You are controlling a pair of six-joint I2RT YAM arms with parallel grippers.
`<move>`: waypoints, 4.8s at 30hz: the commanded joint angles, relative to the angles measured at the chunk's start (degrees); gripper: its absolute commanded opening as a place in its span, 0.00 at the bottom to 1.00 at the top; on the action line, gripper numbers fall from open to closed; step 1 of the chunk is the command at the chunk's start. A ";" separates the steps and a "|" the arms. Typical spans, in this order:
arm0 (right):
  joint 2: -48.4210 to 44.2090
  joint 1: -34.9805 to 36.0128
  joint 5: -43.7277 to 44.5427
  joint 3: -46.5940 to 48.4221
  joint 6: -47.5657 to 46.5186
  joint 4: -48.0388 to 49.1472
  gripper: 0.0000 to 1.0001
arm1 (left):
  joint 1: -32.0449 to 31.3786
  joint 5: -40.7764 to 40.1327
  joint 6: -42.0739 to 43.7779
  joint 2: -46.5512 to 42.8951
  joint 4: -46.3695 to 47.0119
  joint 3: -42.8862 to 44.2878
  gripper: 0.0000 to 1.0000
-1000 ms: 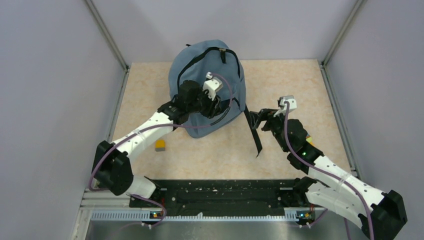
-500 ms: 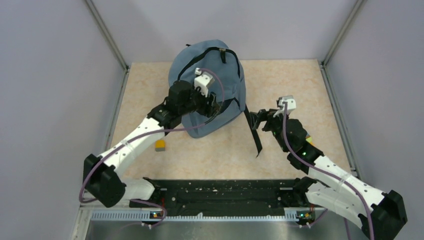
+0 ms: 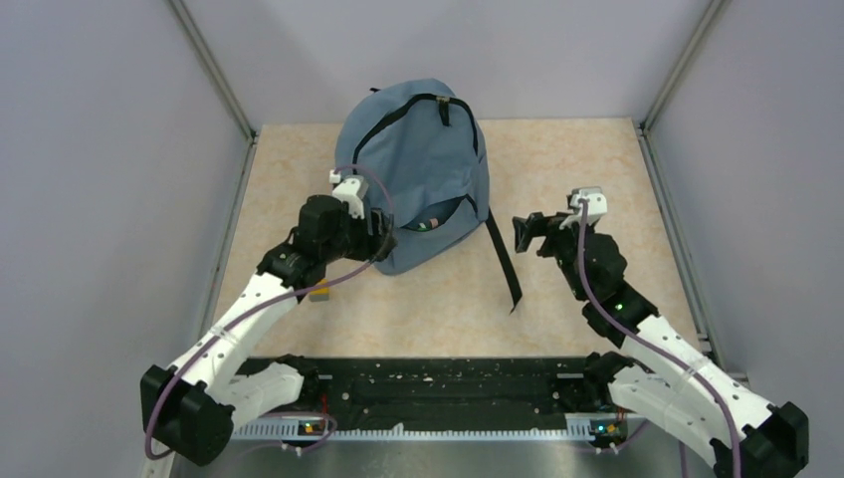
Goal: Pack the student bag
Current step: Place the stationery in the student bag, then pick up the stationery from the center of the board, then place the stationery in the student bag.
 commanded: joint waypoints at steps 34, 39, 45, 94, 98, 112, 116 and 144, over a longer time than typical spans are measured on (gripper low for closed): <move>-6.28 -9.47 -6.67 -0.35 7.28 -1.85 0.99 | 23.66 -17.88 -20.37 6.00 -7.26 -17.12 0.78; -6.90 -9.45 -6.30 -0.55 7.40 -1.91 0.99 | 23.84 -16.84 -20.10 9.58 -5.43 -17.17 0.79; -6.88 -9.48 -5.78 -0.63 7.23 -1.88 0.98 | 23.84 -13.44 -20.05 12.17 -5.54 -15.95 0.72; -8.16 -9.41 -3.90 -1.32 7.98 -1.03 0.95 | -8.54 -13.11 7.63 -6.09 8.86 0.58 0.26; -8.14 -9.41 -4.94 -1.23 8.77 -0.95 0.95 | -8.67 -13.93 8.33 5.27 13.53 7.68 0.25; -6.38 -9.42 -6.56 -1.42 9.03 -1.56 0.94 | -8.72 -6.64 3.94 20.75 16.80 13.08 0.31; -4.18 -9.43 -7.85 -1.64 8.92 0.08 0.94 | -8.69 -6.73 3.42 20.82 15.88 12.37 0.44; 29.15 -9.32 -37.56 3.72 0.07 29.58 0.80 | -8.65 -7.65 4.45 12.91 4.96 18.46 0.75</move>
